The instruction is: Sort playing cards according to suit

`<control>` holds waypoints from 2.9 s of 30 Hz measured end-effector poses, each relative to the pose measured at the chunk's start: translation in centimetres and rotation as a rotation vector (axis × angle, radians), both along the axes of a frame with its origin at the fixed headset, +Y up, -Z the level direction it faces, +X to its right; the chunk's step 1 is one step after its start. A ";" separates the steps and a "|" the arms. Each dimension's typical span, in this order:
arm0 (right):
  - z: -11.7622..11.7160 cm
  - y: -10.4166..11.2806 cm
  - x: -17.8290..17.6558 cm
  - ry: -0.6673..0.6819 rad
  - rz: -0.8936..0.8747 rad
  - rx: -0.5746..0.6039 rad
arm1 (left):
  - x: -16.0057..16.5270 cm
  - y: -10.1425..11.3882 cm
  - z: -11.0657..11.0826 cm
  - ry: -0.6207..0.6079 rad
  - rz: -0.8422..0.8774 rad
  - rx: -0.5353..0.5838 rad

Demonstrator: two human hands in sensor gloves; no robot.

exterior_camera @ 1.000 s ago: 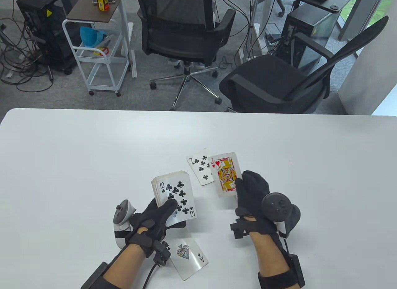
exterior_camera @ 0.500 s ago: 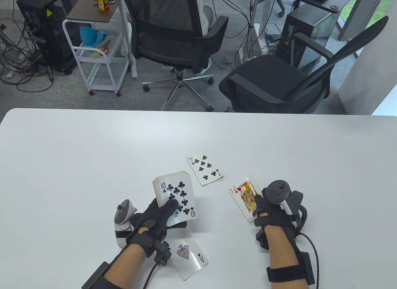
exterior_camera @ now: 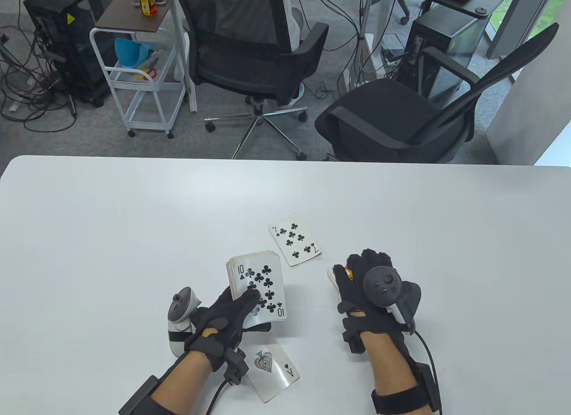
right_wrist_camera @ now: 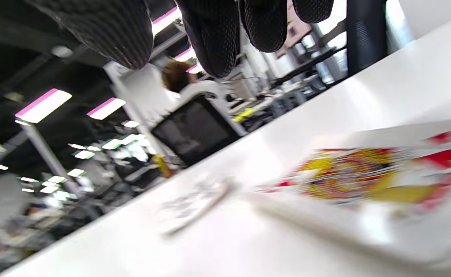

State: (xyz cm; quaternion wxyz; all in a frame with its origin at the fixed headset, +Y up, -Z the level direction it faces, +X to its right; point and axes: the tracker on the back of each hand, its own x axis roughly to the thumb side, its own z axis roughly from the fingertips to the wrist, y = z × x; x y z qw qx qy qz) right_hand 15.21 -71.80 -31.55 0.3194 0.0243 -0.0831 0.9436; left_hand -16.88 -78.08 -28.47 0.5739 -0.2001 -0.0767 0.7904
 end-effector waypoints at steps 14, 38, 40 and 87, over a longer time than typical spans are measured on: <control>3.0 0.9 -7.4 0.315 -0.076 0.108 | 0.0 0.1 0.1 -0.002 -0.012 0.006; 2.8 0.4 -7.3 0.285 -0.166 0.194 | -0.5 0.7 0.1 0.064 0.074 0.015; 2.6 0.5 -6.8 0.283 -0.179 0.168 | -0.8 0.8 0.0 0.083 0.077 0.017; -0.9 2.3 -5.8 0.106 -0.036 0.021 | -2.7 1.8 -0.9 0.147 -0.025 0.044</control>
